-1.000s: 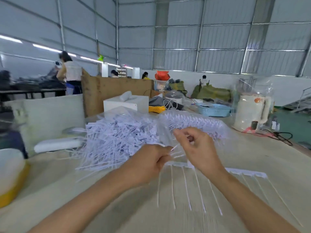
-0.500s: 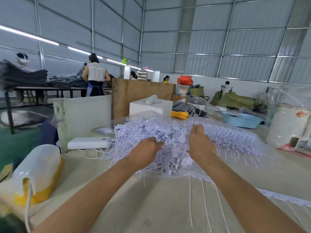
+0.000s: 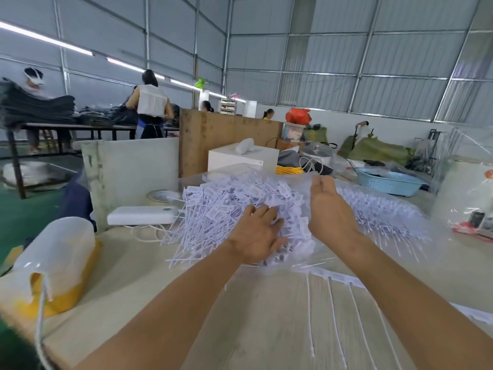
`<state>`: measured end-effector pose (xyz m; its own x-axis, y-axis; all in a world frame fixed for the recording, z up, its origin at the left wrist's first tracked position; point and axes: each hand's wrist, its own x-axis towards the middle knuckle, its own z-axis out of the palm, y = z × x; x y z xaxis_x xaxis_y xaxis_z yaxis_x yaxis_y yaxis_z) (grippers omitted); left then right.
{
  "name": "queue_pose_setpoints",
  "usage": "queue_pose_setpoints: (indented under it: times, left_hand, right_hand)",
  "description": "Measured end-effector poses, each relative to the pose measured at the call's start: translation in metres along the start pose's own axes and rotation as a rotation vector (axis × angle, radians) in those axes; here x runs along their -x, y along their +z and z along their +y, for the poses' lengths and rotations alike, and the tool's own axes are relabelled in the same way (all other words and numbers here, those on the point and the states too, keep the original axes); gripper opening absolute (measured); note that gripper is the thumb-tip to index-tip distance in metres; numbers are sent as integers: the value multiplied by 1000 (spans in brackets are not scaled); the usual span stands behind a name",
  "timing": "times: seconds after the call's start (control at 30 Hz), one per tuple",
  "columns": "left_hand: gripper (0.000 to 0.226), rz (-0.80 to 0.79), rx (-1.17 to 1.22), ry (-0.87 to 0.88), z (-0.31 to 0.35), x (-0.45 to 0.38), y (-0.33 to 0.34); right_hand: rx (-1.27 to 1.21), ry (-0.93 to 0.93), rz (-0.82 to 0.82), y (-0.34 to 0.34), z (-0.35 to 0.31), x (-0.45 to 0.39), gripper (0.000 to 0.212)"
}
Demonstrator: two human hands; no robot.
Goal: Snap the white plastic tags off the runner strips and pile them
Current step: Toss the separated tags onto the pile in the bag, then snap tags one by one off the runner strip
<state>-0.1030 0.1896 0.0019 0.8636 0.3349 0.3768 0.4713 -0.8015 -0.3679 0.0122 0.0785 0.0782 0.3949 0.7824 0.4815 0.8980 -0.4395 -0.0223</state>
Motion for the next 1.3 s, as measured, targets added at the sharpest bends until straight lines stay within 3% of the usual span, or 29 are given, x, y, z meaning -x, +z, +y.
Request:
queue_pose_setpoints:
  times: [0.1, 0.23, 0.3, 0.4, 0.47, 0.5, 0.57, 0.67, 0.73, 0.83, 1.0, 1.1, 1.2, 1.3]
  left_hand:
    - [80, -49, -57, 7, 2, -2, 14]
    - [69, -203, -169, -170, 16, -17, 6]
    - [69, -204, -227, -160, 25, -19, -5]
    - [63, -192, -321, -158, 33, -4, -25]
    - [58, -272, -326, -205, 42, 17, -45]
    - [53, -288, -310, -204, 48, 27, -58]
    - [42, -220, -183, -123, 67, 39, -85]
    - [34, 105, 217, 216, 111, 38, -116]
    - [30, 206, 424, 425, 143, 24, -128]
    - [28, 163, 457, 520, 203, -13, -115]
    - [30, -75, 501, 309, 270, -93, -80]
    - [34, -172, 631, 250, 290, -117, -64]
    - [26, -107, 782, 191, 294, -120, -55]
    - [28, 44, 919, 157, 288, -119, -55]
  right_hand:
    - [3, -13, -2, -3, 1, 5, 90]
    - [-37, -117, -32, -8, 2, 24, 89]
    - [-196, -187, -111, -5, 13, 36, 81]
    - [-696, -201, -198, -4, 51, 58, 53]
    - [-886, -102, -90, -7, 93, 71, 42]
    - [-845, -20, -19, -7, 121, 77, 36]
    - [-531, 183, 25, -5, 186, 89, 33]
    - [-71, 452, -281, 10, 264, 117, 61]
    - [6, 525, -424, 22, 284, 136, 81]
    - [-81, 490, -387, 35, 291, 152, 64]
    - [-217, 302, -291, 27, 289, 156, 32]
    - [-290, 275, -159, 22, 289, 160, 27]
    - [-467, 270, -22, 11, 283, 156, 28]
    - [-850, 231, -26, -4, 281, 153, 20]
